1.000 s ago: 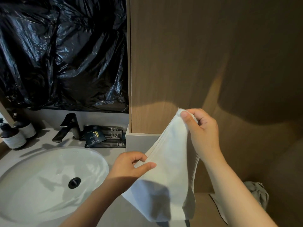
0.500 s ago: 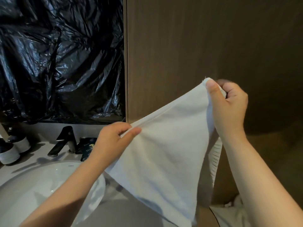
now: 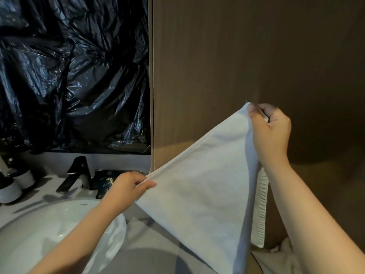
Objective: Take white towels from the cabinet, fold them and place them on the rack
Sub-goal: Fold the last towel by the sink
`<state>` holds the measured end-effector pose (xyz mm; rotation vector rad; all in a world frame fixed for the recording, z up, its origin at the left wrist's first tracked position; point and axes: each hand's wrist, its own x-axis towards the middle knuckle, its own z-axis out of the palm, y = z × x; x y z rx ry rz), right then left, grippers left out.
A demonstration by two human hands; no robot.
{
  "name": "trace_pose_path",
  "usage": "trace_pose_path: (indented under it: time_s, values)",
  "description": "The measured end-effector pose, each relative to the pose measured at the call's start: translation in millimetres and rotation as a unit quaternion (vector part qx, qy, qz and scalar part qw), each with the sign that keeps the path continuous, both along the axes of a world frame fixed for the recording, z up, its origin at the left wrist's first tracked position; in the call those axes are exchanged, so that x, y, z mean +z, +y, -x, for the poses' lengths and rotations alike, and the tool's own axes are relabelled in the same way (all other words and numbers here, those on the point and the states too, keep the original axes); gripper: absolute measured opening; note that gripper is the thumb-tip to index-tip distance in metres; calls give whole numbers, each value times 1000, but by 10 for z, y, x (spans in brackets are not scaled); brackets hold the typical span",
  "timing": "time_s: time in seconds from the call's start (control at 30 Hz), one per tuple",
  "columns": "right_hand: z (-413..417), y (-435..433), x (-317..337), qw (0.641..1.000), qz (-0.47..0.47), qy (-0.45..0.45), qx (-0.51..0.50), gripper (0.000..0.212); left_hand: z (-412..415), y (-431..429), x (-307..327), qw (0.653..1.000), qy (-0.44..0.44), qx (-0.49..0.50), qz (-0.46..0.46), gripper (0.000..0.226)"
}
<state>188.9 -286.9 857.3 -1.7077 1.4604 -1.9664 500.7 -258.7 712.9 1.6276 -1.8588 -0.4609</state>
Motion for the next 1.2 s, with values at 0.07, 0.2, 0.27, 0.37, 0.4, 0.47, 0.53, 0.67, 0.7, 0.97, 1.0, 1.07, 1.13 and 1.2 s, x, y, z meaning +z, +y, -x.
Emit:
trace_pose_path:
  time_s: [0.07,0.2,0.27,0.37,0.4,0.47,0.53,0.67,0.7,0.97,1.0,1.07,1.13,1.2]
  values:
    - [14,-13,-7,1000,-2,-12,-3,15,-29,-30,-12,1000,20,21,-11,27]
    - [67,-36,7,1000,2,-14,-5,11,-152,-71,-36,994,84,62,-40,30]
    - [95,-47,37,1000,8,-10,-5,10,-193,-84,22,990,111,78,-30,23]
    - [145,-68,140,999,30,-2,-18,15,-234,-132,231,983,150,104,13,14]
    - [167,-70,184,999,38,-6,-21,15,-241,-163,322,981,156,106,34,14]
    - [209,-74,276,998,52,-20,-28,15,-222,-233,528,976,168,111,81,12]
    - [248,-88,338,997,56,-42,-39,15,-190,-321,730,965,192,129,126,8]
    - [339,-98,386,992,59,-105,-41,11,-119,-461,1143,930,257,167,201,26]
    - [363,-106,380,991,61,-114,-36,9,-109,-488,1233,930,249,167,212,20]
    - [394,-152,187,992,20,-124,13,7,-145,-543,1406,923,266,158,228,9]
    - [383,-166,183,991,25,-130,7,6,-133,-530,1418,919,264,162,244,8]
    - [366,-196,187,991,23,-130,-6,12,-117,-495,1450,909,259,173,275,8]
    - [363,-216,182,993,13,-116,-14,14,-122,-465,1470,905,250,176,297,7]
    - [358,-215,155,995,22,-98,-21,13,-150,-439,1474,901,247,176,309,7]
